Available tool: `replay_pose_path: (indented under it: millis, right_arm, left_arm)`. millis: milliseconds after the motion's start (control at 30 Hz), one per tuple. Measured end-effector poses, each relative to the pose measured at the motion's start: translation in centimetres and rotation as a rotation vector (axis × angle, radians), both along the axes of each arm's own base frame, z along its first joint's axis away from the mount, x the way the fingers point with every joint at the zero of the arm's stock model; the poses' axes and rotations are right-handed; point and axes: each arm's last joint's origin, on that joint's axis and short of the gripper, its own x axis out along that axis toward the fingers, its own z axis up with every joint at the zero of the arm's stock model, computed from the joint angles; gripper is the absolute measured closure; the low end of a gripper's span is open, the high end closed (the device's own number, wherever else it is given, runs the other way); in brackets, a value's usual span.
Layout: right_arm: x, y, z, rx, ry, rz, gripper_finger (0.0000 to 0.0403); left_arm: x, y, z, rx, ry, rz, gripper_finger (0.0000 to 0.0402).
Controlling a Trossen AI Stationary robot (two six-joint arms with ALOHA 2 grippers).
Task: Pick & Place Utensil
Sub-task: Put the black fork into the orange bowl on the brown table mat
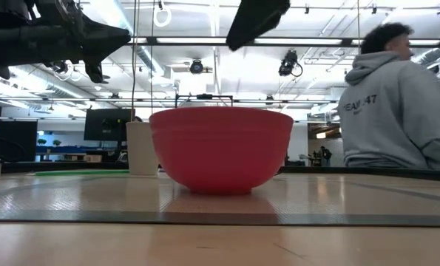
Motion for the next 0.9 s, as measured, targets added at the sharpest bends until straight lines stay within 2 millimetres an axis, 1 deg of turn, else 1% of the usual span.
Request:
replay_pose_path:
  millis: [167, 233, 333, 400, 467, 533, 600, 667, 767, 900]
  right_arm:
    - [1.2, -2.9, -1.3, 0.016, 0.028, -0.096, 0.0225]
    - [1.6, -4.2, -1.7, 0.091, 0.024, -0.14, 0.0227]
    - [2.3, -5.9, -2.4, 0.233, 0.031, -0.156, 0.0229]
    - [2.5, -7.0, -3.1, 0.268, 0.06, -0.161, 0.023]
    - [2.7, -7.8, -3.8, 0.243, 0.1, -0.141, 0.0229]
    - [2.8, -8.3, -4.8, 0.195, 0.157, -0.116, 0.0229]
    - [2.9, -8.5, -6.1, 0.161, 0.188, -0.119, 0.0229]
    - [2.8, -8.8, -7.7, 0.172, 0.203, -0.147, 0.0229]
    - [2.6, -9.5, -10.1, 0.222, 0.19, -0.198, 0.0229]
    - [2.1, -10.8, -12.4, 0.21, 0.121, -0.268, 0.0229]
  left_arm:
    - [0.0, 0.0, 0.0, 0.0, 0.0, 0.0, 0.0354]
    - [0.0, 0.0, 0.0, 0.001, 0.0, 0.0, 0.0354]
    - [0.0, 0.0, 0.0, 0.002, 0.0, 0.001, 0.0354]
    - [0.0, 0.0, 0.0, 0.001, 0.0, 0.0, 0.0354]
    - [0.0, 0.0, 0.0, 0.002, 0.001, 0.001, 0.0354]
    - [0.0, 0.0, 0.0, 0.002, 0.004, 0.001, 0.0354]
    - [0.0, 0.0, -0.1, 0.006, 0.01, 0.002, 0.0354]
    - [0.0, 0.0, -0.1, 0.009, 0.01, 0.003, 0.0354]
    - [0.0, 0.0, -0.1, 0.009, 0.011, 0.002, 0.0354]
    - [0.0, 0.0, -0.1, 0.009, 0.01, 0.003, 0.0354]
